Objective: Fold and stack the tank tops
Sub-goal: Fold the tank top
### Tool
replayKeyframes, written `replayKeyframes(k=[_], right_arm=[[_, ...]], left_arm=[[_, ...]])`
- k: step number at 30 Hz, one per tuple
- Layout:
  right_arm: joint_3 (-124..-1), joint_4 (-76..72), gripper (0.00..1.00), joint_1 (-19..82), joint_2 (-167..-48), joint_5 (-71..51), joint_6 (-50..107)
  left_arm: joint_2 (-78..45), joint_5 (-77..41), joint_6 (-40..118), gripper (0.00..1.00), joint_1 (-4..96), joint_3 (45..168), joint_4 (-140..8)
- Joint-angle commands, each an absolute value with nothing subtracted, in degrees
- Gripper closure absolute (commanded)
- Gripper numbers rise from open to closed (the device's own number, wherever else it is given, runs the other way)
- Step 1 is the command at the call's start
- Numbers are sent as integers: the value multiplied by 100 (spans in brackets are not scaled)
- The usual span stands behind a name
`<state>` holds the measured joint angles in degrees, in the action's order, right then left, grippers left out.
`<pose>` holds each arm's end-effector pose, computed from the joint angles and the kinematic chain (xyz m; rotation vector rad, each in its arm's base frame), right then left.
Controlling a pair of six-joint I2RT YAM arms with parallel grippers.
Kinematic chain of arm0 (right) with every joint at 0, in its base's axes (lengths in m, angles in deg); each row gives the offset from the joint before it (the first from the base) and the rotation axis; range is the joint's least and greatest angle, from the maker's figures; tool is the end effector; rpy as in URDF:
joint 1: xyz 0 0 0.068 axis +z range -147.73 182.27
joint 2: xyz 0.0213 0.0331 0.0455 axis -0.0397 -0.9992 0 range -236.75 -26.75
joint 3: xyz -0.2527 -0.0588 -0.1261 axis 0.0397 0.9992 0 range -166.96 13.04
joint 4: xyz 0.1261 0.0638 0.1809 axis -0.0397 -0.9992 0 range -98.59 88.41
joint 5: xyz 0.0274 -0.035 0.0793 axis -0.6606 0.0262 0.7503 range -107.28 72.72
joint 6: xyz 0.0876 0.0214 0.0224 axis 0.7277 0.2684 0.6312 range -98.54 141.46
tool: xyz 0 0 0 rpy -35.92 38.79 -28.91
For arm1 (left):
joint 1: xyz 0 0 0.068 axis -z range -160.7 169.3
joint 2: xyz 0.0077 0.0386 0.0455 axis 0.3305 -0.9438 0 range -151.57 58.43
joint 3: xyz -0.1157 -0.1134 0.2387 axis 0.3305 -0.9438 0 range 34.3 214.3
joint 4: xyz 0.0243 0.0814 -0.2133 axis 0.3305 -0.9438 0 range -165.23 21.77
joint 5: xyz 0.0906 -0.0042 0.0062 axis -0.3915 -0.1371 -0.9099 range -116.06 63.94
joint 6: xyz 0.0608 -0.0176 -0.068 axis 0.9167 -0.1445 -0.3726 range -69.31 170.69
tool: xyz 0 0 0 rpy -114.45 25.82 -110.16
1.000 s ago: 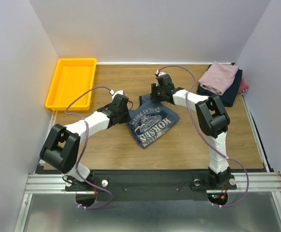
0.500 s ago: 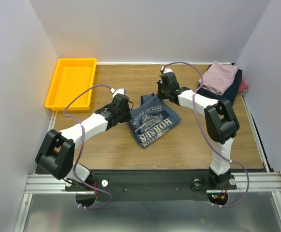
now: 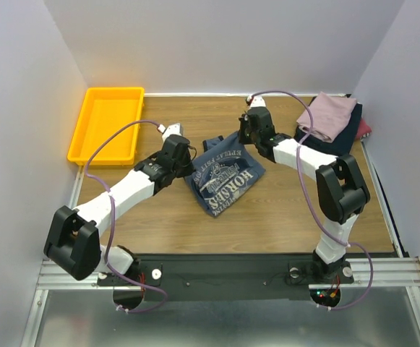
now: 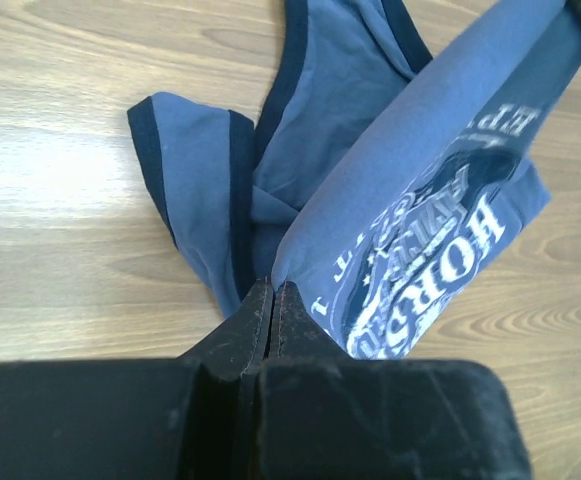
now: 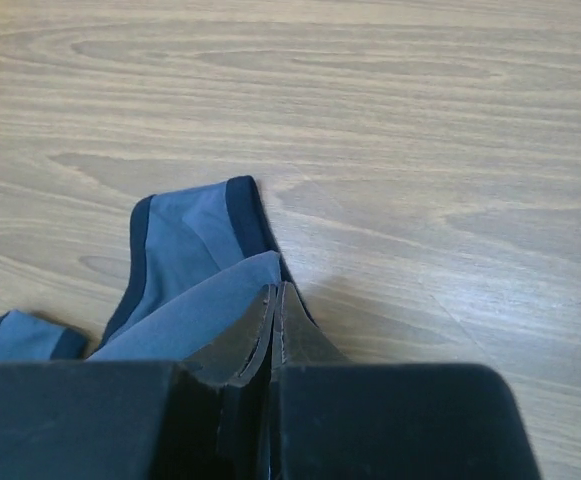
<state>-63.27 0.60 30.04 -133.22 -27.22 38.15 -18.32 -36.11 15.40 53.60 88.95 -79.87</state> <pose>0.4047 0.1968 0.2548 -0.0917 2.0628 0.3028 0.2590 -0.1590 0.2757 -0.1218 2.1912 -0.5104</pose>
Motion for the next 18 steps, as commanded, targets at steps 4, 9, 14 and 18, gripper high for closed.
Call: replayKeyframes(k=[4, 9, 14, 18], right_arm=[[-5957, 1579, 100, 2978, -13063, -2625, 3878], [-6324, 2336, 99, 2970, -13939, -2107, 3983], [-7280, 2460, 91, 2970, -15171, -1755, 4089], [-7748, 2319, 75, 2978, -15656, -1588, 4185]], left_arm=[[-1663, -4161, 1325, 100, 5288, 9073, -8220], [-1776, -4110, 1281, 100, 4508, 8616, -7720], [-2749, -3620, 1167, 100, 3759, 8247, -6859], [-3296, -3617, 859, 100, 3670, 8000, -6322]])
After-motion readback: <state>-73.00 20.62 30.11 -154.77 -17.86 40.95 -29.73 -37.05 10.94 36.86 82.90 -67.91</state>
